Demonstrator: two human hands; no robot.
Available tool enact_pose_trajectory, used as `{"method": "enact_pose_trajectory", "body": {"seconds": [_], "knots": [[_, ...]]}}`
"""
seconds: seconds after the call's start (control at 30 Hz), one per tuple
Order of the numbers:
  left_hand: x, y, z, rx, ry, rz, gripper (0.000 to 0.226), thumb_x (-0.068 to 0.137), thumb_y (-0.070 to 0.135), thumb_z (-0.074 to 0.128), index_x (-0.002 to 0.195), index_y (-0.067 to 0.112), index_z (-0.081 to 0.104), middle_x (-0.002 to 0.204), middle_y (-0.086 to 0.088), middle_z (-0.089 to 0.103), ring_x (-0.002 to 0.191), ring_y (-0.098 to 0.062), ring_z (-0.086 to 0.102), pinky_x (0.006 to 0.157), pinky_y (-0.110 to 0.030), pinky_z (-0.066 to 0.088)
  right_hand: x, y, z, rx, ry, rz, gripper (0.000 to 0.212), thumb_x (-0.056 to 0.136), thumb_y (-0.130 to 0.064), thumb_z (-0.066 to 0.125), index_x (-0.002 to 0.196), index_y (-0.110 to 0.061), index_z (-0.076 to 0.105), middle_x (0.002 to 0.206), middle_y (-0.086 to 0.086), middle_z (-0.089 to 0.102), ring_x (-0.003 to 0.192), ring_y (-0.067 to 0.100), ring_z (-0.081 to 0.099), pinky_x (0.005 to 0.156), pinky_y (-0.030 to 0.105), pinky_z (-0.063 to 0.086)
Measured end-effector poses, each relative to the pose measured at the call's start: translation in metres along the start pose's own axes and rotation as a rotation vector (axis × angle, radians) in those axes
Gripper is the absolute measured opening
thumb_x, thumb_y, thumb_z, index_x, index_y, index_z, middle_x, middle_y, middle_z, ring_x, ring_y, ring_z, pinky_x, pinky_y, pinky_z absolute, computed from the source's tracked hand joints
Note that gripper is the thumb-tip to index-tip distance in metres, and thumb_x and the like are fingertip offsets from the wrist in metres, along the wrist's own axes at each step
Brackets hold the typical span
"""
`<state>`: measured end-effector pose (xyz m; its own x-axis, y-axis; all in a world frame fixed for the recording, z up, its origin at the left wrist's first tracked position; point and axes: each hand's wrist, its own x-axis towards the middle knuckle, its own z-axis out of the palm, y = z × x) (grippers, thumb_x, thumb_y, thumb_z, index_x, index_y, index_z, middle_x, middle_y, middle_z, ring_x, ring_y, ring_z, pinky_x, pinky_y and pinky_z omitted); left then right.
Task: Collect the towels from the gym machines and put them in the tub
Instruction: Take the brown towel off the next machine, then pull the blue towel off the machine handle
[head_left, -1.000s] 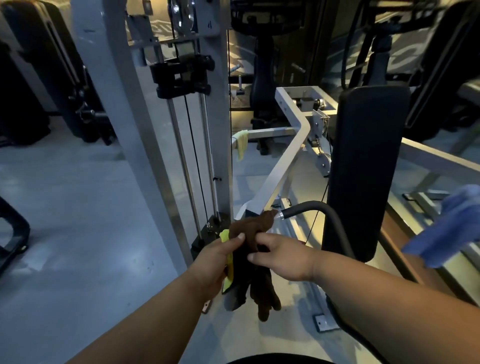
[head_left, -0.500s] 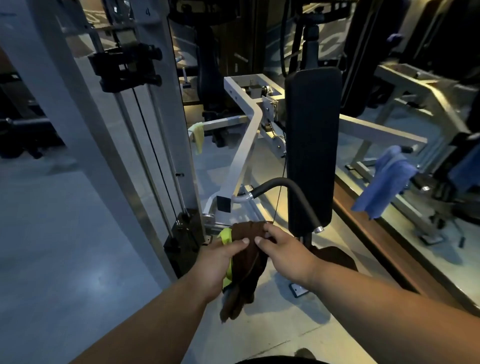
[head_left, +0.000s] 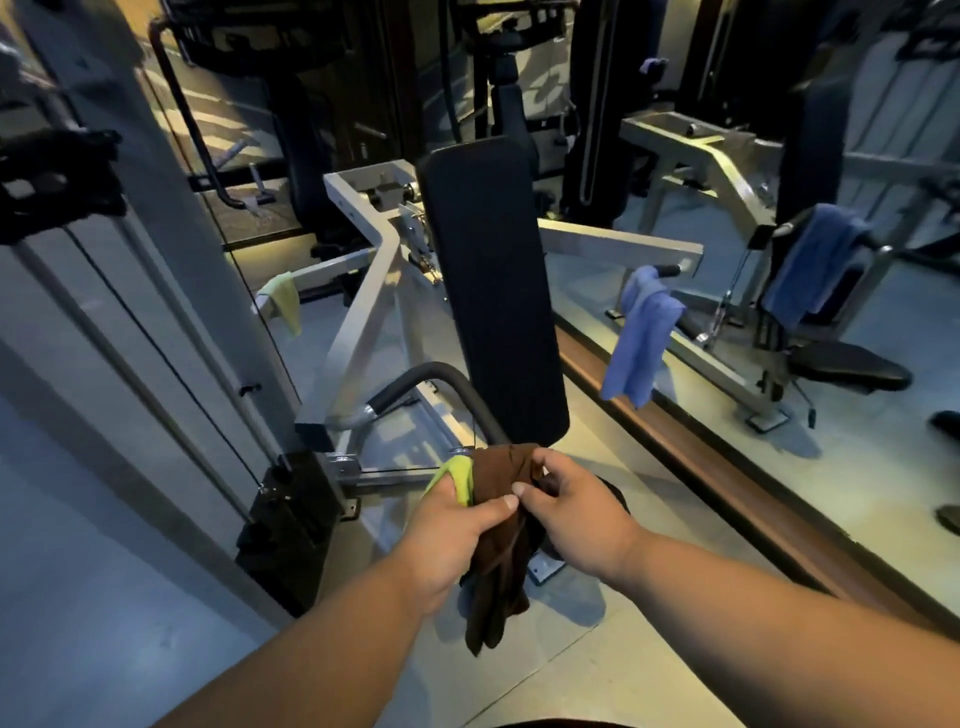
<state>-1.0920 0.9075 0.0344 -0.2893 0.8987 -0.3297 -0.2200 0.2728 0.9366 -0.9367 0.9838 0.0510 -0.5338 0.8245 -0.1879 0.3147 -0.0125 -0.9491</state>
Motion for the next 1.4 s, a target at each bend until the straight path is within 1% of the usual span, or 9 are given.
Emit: {"method": "enact_pose_trajectory", "body": {"seconds": [0.07, 0.13, 0.33, 0.5, 0.6, 0.83, 1.1, 1.3, 1.4], "knots": [[0.010, -0.002, 0.040, 0.015, -0.026, 0.006, 0.034, 0.097, -0.006, 0.072, 0.127, 0.010, 0.073, 0.101, -0.003, 0.088, 0.090, -0.013, 0.084, 0.073, -0.020, 0.063, -0.004, 0.010, -0.038, 0.012, 0.023, 0.019, 0.031, 0.094, -0.035, 0.069, 0.124, -0.033, 0.066, 0.102, -0.010, 0.077, 0.087, 0.005, 0.073, 0.082, 0.031, 0.058], [0.017, 0.000, 0.085, 0.025, -0.037, 0.009, 0.034, 0.097, -0.010, 0.070, 0.127, 0.006, 0.073, 0.096, -0.001, 0.088, 0.085, -0.010, 0.083, 0.071, -0.018, 0.062, -0.008, 0.024, -0.080, 0.001, 0.053, 0.017, 0.039, 0.086, -0.044, 0.071, 0.123, -0.034, 0.067, 0.110, -0.006, 0.079, 0.102, 0.016, 0.075, 0.096, 0.042, 0.058], [0.050, 0.003, 0.203, -0.019, -0.032, -0.011, 0.026, 0.096, -0.008, 0.072, 0.115, 0.009, 0.078, 0.114, -0.022, 0.084, 0.101, -0.032, 0.080, 0.092, -0.039, 0.064, -0.016, 0.050, -0.199, -0.004, 0.094, 0.016, 0.024, 0.100, -0.019, 0.066, 0.123, -0.026, 0.066, 0.106, -0.011, 0.074, 0.096, 0.006, 0.069, 0.092, 0.023, 0.053], [0.066, 0.009, 0.261, -0.053, -0.029, -0.029, 0.023, 0.100, -0.005, 0.067, 0.117, 0.007, 0.075, 0.089, -0.005, 0.087, 0.074, -0.014, 0.082, 0.066, -0.023, 0.065, -0.004, 0.062, -0.272, -0.039, 0.089, 0.043, 0.017, 0.100, -0.021, 0.063, 0.108, -0.035, 0.072, 0.089, -0.012, 0.078, 0.080, 0.004, 0.072, 0.079, 0.024, 0.056], [0.075, 0.014, 0.273, -0.025, -0.019, -0.026, 0.022, 0.100, 0.001, 0.071, 0.119, 0.013, 0.074, 0.085, 0.003, 0.087, 0.075, -0.010, 0.082, 0.064, -0.019, 0.063, 0.003, 0.065, -0.298, -0.045, 0.084, 0.048, 0.019, 0.102, -0.018, 0.061, 0.102, -0.034, 0.070, 0.081, -0.018, 0.075, 0.071, -0.005, 0.070, 0.064, 0.008, 0.050], [0.125, 0.027, 0.286, 0.072, 0.035, 0.020, 0.024, 0.101, 0.006, 0.073, 0.124, 0.013, 0.071, 0.101, -0.004, 0.082, 0.068, 0.000, 0.080, 0.057, -0.012, 0.059, 0.057, 0.071, -0.325, -0.083, 0.089, 0.145, 0.018, 0.102, -0.035, 0.059, 0.117, -0.032, 0.067, 0.099, 0.012, 0.077, 0.073, 0.011, 0.067, 0.068, 0.022, 0.051], [0.232, 0.036, 0.276, 0.079, 0.065, 0.021, 0.021, 0.101, 0.006, 0.072, 0.116, 0.020, 0.071, 0.102, -0.002, 0.081, 0.069, 0.002, 0.079, 0.057, -0.009, 0.057, 0.168, 0.079, -0.349, -0.100, 0.110, 0.252, 0.014, 0.103, -0.026, 0.058, 0.112, -0.019, 0.067, 0.090, 0.006, 0.069, 0.070, 0.013, 0.062, 0.050, 0.012, 0.046], [0.306, 0.051, 0.265, 0.076, 0.105, -0.036, 0.030, 0.101, 0.006, 0.072, 0.131, 0.010, 0.069, 0.108, -0.012, 0.080, 0.090, -0.023, 0.077, 0.055, -0.016, 0.059, 0.249, 0.077, -0.364, -0.126, 0.134, 0.314, 0.016, 0.099, -0.015, 0.060, 0.115, -0.013, 0.060, 0.080, 0.004, 0.063, 0.064, 0.013, 0.056, 0.055, 0.018, 0.046], [0.323, 0.059, 0.262, 0.125, 0.103, -0.041, 0.025, 0.102, 0.011, 0.072, 0.126, 0.014, 0.066, 0.099, -0.001, 0.075, 0.085, -0.014, 0.072, 0.057, -0.016, 0.055, 0.283, 0.080, -0.372, -0.214, 0.135, 0.309, 0.041, 0.087, -0.028, 0.065, 0.126, -0.018, 0.060, 0.083, 0.008, 0.070, 0.068, 0.018, 0.064, 0.068, 0.036, 0.059]]}}
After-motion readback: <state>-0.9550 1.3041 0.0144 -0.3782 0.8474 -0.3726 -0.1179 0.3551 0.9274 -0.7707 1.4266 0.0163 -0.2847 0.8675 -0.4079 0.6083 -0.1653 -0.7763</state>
